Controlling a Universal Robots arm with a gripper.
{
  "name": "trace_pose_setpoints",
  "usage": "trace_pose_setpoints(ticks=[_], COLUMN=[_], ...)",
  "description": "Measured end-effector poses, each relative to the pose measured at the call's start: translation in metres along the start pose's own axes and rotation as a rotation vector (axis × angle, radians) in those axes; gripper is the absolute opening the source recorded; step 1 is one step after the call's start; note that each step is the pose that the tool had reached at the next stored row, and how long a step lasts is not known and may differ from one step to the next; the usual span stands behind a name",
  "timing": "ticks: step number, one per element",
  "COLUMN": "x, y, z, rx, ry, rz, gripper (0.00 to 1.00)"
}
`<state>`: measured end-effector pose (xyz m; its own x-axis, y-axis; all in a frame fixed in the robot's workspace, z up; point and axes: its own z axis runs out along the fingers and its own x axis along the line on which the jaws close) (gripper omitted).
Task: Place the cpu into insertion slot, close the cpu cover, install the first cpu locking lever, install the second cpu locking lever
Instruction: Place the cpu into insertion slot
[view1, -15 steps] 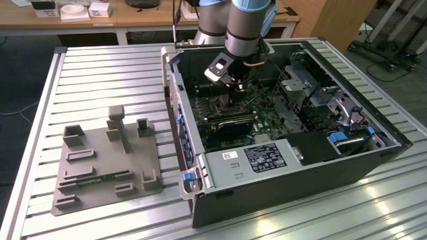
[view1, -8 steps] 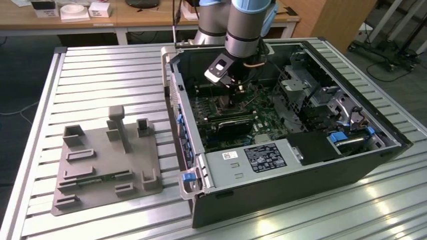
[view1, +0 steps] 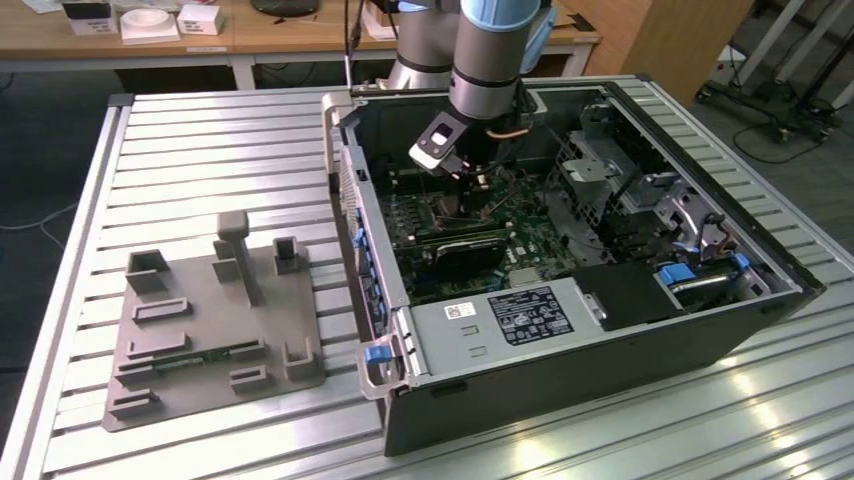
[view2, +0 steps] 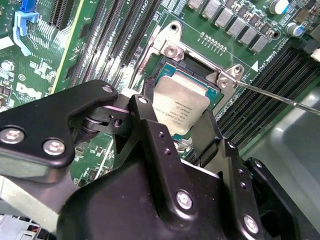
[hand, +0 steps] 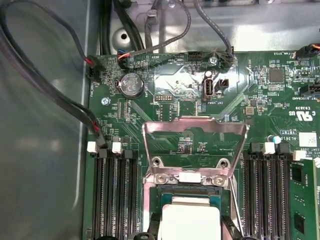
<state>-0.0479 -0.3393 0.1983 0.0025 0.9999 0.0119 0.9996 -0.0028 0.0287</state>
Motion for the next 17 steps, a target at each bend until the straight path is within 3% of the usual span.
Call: trace_pose_setpoints(ticks=[17], x=[0.0000], y=[0.0006], z=[0.0028], rx=[0.0001], ry=[-0.0039], rz=[-0.006], gripper=[0.54])
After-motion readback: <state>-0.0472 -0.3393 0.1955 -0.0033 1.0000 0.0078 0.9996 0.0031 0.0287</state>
